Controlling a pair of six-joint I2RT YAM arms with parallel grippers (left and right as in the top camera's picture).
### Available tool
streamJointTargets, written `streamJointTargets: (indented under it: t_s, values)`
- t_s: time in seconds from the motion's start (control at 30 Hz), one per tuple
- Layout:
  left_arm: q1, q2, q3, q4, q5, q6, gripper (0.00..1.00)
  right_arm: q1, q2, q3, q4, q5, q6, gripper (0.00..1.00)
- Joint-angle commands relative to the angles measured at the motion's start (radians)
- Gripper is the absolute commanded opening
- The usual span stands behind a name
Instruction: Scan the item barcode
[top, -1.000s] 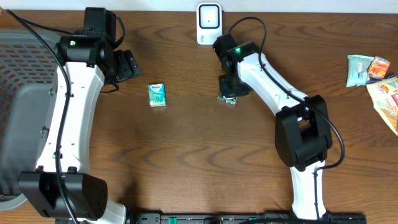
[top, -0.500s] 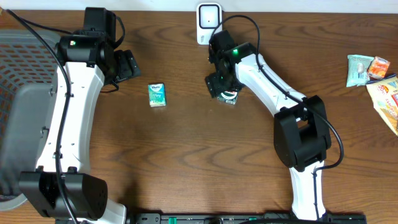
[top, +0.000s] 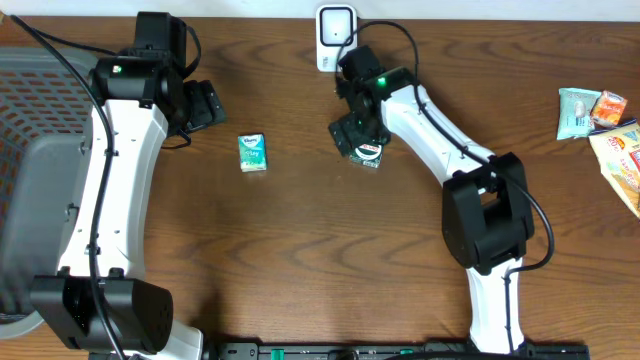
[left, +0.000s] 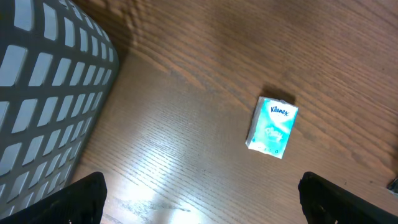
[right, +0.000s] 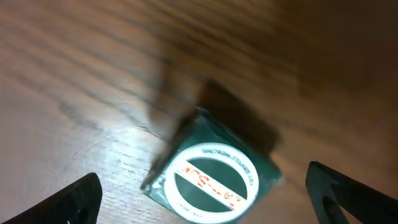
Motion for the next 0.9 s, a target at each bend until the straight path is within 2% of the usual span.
streamJointTargets:
  t_s: [0.0,0.13,0.3,0.63,0.73,0.87]
  values:
    - [0.003,0.005,0.002,-0.003,-0.016,0.002,0.98,-0.016,0.012,0.015,-0.021,0.021,0.322,0.99]
    - [0.003,0.005,0.002,-0.003,-0.016,0.002,0.98,-0.011,0.014,0.014,-0.013,0.024,0.458,0.99]
    - [0.003,0.005,0.002,-0.003,-0.016,0.002,0.98,-0.003,0.029,0.014,-0.015,0.133,0.56,0.99]
    - [0.003,0.005,0.002,-0.003,-0.016,0.002,0.98,0.001,0.114,0.013,-0.013,0.058,0.574,0.99]
    - [0.003,0.005,0.002,-0.003,-0.016,0.002,0.98,0.002,0.124,0.013,-0.016,0.041,0.573,0.91]
    - [0.003,0.005,0.002,-0.003,-0.016,0.002,0.98,0.002,0.125,0.013,-0.021,0.019,0.57,0.71]
